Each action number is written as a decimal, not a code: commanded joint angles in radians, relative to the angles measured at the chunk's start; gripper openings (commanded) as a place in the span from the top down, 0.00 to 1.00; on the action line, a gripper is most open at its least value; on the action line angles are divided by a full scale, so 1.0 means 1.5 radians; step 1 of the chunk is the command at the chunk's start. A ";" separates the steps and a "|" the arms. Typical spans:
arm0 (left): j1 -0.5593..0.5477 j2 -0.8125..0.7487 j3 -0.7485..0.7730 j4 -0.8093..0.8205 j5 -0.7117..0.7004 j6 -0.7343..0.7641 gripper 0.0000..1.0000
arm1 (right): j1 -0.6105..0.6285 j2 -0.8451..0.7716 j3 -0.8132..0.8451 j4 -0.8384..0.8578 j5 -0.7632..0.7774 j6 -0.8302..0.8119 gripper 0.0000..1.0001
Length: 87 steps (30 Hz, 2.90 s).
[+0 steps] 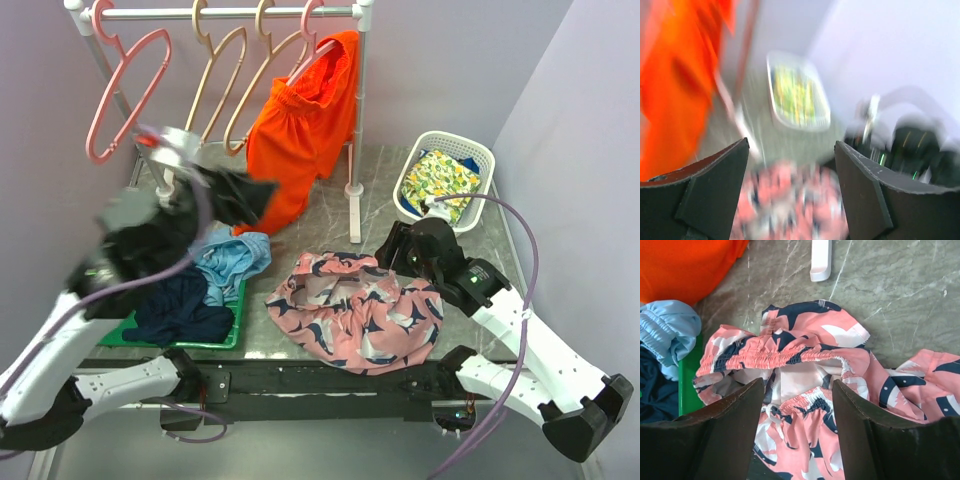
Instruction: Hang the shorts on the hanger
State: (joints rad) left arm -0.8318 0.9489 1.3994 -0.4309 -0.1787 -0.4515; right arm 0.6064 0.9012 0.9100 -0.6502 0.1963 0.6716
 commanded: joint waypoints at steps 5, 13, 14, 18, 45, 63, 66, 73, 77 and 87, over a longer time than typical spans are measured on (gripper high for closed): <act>0.119 0.172 0.307 -0.066 -0.067 0.137 0.24 | 0.003 -0.005 0.027 0.006 -0.007 -0.010 0.36; 0.254 0.401 0.551 -0.198 0.035 0.170 0.33 | 0.013 -0.009 0.021 0.008 -0.016 -0.010 0.37; 0.269 0.422 0.566 -0.201 0.041 0.173 0.35 | 0.014 -0.010 0.019 0.009 -0.015 -0.011 0.37; 0.295 0.455 0.577 -0.196 0.071 0.184 0.37 | 0.015 -0.013 0.016 0.012 -0.019 -0.013 0.37; 0.277 0.501 0.513 -0.181 0.057 0.168 0.63 | 0.023 -0.028 -0.014 0.020 -0.023 -0.002 0.37; 0.264 0.454 0.509 -0.134 -0.033 0.210 0.99 | 0.033 -0.017 -0.016 0.029 -0.022 -0.001 0.37; 0.264 0.440 0.484 -0.121 -0.032 0.207 0.99 | 0.034 -0.016 -0.015 0.030 -0.022 -0.002 0.37; 0.263 0.403 0.447 -0.109 -0.026 0.203 0.99 | 0.036 -0.011 -0.013 0.032 -0.018 -0.004 0.37; 0.263 0.386 0.428 -0.113 -0.028 0.199 0.99 | 0.037 -0.009 -0.015 0.035 -0.018 -0.003 0.37; 0.257 0.317 0.342 -0.122 -0.024 0.180 0.99 | 0.038 -0.009 -0.011 0.034 -0.017 -0.007 0.37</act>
State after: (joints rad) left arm -0.4358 1.5043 1.9514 -0.6586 -0.2119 -0.1635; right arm 0.6548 0.8917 0.8783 -0.6350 0.1631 0.6685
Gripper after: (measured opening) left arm 0.079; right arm 0.634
